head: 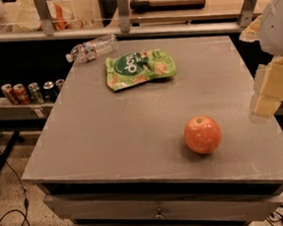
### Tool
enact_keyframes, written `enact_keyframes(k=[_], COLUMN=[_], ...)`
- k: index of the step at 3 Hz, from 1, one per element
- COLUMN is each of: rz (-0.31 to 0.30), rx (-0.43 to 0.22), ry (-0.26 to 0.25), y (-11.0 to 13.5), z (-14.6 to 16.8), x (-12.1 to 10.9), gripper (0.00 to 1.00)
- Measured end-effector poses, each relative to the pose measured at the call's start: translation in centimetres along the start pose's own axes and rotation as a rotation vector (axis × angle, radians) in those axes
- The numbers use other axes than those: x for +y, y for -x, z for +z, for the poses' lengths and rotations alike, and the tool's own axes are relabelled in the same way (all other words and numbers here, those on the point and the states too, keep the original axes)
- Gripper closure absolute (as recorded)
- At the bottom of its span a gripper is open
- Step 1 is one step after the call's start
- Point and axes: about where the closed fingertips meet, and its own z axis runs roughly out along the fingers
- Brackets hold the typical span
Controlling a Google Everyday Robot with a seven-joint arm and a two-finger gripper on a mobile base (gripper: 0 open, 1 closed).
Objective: Move apple near green rice chip bag
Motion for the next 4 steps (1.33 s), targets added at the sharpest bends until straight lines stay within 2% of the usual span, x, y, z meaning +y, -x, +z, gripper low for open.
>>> enact_keyframes(k=[2, 4], rz=[-0.009, -0.03], rx=[-0.019, -0.081], ry=[0.009, 0.105], y=[0.3, 1.2], z=[0.3, 4.4], x=[0.1, 0.9], gripper=[0.0, 0.0])
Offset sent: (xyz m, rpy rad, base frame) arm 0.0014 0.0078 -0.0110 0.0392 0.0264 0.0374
